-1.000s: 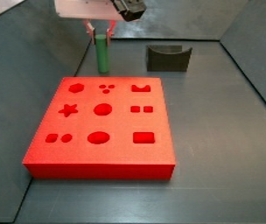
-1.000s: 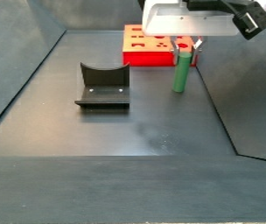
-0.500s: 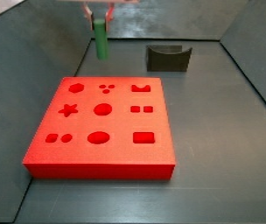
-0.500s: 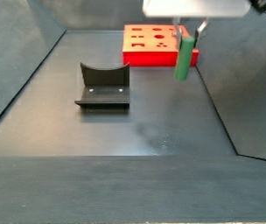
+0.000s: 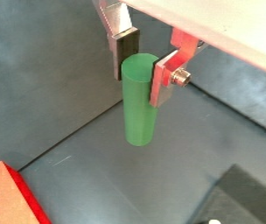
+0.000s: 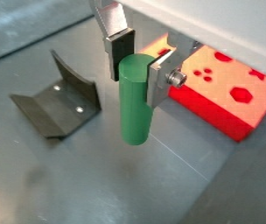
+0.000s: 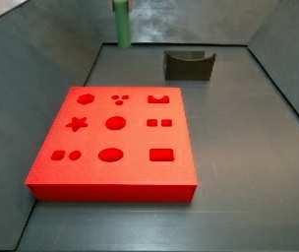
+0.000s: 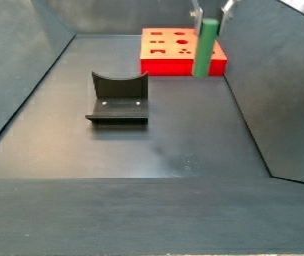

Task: Pick up the round object. Move up. Move to above the board. Insert the round object.
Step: Move to above the board.

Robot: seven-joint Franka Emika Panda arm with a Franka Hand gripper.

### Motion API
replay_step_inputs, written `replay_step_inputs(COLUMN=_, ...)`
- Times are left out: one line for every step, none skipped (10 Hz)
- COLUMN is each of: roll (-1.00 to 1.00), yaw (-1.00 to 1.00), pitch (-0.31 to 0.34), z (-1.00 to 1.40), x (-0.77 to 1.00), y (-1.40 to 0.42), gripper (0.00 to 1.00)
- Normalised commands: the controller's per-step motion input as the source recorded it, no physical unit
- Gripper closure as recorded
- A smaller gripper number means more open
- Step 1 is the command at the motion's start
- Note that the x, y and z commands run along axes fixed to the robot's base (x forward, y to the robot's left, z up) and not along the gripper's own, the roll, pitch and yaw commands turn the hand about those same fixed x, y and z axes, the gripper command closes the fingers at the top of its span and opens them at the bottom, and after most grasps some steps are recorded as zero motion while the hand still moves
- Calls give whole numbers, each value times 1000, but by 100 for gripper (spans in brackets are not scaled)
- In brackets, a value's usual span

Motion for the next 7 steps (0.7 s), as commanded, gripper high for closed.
replay_step_inputs(roll=-186, yaw=27, pitch=45, z=1000, x=284, y=196, gripper=100)
replay_step_inputs(roll=-186, yaw=-4, pitch=56, z=1000, x=258, y=183, gripper=100)
replay_step_inputs(roll=-185, yaw=-19, pitch=59, z=1000, x=239, y=171, gripper=100)
replay_step_inputs(roll=-181, yaw=-28, pitch=62, z=1000, x=210, y=156, gripper=100)
replay_step_inputs(roll=-173, yaw=-30, pitch=62, z=1000, x=196, y=150, gripper=100)
replay_step_inputs(roll=-160, yaw=-34, pitch=61, z=1000, x=166, y=133, gripper=100)
replay_step_inputs(roll=-156, yaw=-33, pitch=58, z=1000, x=154, y=126, gripper=100)
